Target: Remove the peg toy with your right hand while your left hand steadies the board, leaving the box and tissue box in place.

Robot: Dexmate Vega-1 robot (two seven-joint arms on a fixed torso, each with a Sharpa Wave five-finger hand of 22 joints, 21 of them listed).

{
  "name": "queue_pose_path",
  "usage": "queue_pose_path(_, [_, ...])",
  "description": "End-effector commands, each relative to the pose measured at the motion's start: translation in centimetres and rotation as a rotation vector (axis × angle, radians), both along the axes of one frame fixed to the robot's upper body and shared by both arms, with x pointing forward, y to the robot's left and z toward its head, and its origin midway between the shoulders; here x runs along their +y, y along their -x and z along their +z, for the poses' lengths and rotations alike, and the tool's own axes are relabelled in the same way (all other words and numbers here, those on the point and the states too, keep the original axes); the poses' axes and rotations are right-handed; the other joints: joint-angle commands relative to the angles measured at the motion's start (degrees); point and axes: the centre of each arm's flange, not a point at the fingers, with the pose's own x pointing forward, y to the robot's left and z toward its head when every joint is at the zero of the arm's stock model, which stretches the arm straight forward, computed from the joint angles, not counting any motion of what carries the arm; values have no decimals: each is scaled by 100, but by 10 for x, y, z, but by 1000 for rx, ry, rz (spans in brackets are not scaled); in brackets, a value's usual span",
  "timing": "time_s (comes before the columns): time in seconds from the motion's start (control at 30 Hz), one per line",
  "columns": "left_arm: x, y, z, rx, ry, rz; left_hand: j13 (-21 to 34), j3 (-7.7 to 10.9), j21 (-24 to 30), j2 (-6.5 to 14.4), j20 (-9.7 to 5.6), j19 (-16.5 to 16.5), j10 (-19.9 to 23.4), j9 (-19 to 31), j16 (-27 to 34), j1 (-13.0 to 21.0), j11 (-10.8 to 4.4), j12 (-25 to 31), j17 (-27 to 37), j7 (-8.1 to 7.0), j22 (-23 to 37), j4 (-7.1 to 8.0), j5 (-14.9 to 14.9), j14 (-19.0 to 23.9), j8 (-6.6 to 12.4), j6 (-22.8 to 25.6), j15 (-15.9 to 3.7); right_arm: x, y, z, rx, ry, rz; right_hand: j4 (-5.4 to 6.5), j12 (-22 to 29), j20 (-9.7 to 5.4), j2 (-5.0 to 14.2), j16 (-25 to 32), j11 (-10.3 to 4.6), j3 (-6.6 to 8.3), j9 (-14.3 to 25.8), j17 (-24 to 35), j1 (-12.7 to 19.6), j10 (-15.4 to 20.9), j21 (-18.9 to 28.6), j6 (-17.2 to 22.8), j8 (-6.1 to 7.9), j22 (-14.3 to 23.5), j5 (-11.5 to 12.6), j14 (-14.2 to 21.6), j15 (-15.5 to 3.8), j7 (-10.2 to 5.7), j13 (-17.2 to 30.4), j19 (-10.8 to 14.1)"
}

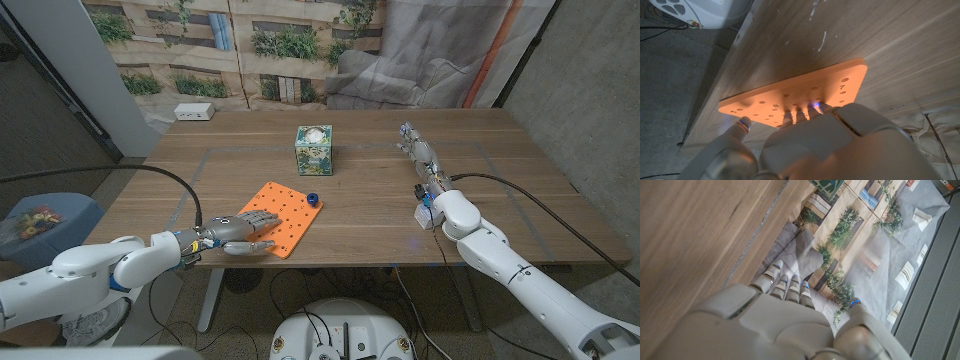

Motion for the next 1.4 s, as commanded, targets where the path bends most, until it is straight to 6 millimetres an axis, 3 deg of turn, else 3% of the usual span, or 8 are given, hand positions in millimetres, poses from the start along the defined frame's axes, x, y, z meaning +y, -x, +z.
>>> queue_pose_path(0.03, [2, 1, -3, 10, 0, 6, 24, -19, 46, 486, -664, 67, 62, 13, 52, -7, -3, 45, 16, -12, 26, -7, 53, 55, 47, 66, -192, 16, 14, 1, -71, 154, -61, -83, 42, -68, 11, 65, 3, 9, 13, -19, 36, 107, -25, 144, 51, 26, 8, 66, -50, -22, 7, 69])
queue_pose_path(0.8, [2, -1, 3, 11, -17, 3, 24, -30, 72, 534, -636, 189, 181, 14, 45, 39, 4, 55, 1, 16, 19, -48, 68, 161, 73, 215, -196, 41, 32, 2, -152, 372, -129, -283, 8, -24, -71, 55, 6, 9, 22, -111, 168, 104, -76, 199, 30, 28, -22, 89, -35, -114, 14, 91])
queue_pose_path(1.4, [1, -6, 5, 13, -32, 2, 24, -1, 73, 571, -627, 242, 253, 14, 41, 76, 17, 58, -9, 3, 14, -80, 77, 229, 78, 291, -190, 57, 52, 18, -233, 605, -186, -457, -25, 8, -146, 51, 48, 18, 37, -166, 295, 20, -100, 188, 15, 29, -47, 87, 40, -107, 20, 75])
